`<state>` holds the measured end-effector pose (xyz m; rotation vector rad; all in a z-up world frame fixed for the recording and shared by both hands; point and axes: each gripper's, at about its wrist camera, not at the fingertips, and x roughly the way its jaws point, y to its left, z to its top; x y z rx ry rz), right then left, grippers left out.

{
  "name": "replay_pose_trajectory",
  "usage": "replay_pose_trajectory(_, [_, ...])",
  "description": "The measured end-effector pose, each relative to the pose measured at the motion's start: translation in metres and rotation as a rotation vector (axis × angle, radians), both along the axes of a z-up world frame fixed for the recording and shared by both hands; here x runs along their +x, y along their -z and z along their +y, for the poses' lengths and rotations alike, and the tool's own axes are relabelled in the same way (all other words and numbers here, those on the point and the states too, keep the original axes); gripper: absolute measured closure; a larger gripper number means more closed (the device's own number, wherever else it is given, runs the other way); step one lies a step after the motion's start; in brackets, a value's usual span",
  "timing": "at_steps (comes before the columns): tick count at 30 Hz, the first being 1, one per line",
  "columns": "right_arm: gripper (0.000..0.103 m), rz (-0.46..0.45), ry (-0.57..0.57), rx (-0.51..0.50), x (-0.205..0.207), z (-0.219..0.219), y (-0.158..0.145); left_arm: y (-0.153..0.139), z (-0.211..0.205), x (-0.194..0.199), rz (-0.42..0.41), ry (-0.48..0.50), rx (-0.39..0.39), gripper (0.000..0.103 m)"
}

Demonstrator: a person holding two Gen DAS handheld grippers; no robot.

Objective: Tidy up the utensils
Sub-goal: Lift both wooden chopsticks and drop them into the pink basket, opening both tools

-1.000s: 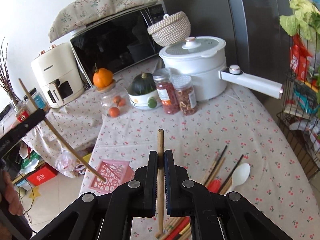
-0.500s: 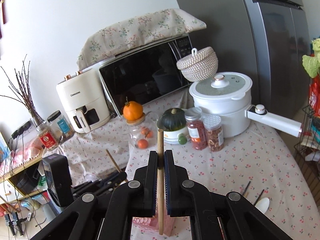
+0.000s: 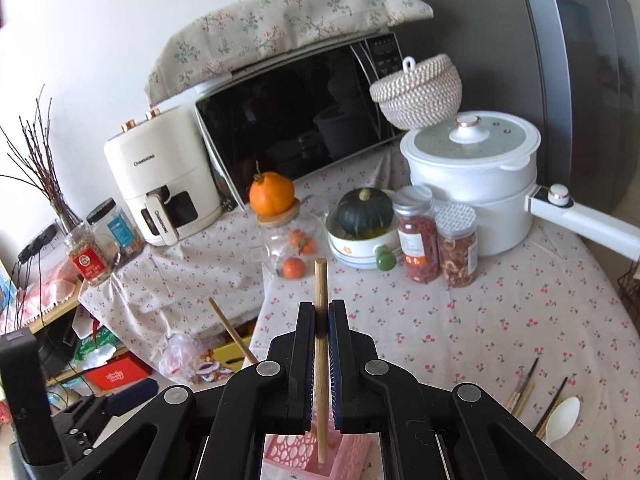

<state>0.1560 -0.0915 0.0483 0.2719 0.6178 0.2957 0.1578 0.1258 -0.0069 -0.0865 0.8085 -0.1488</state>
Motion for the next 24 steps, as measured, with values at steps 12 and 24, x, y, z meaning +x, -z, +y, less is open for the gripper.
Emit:
replay_pose_trajectory(12, [0.041,0.074,-0.035,0.080,0.017,-0.007,0.021,0.003,0.000,-0.004,0.039,0.020,-0.037,0.016])
replay_pose_trajectory(24, [0.003,0.037,0.133,-0.078,-0.029,-0.074,0.020,-0.001,-0.041,-0.030,0.037,0.156,-0.029,0.010])
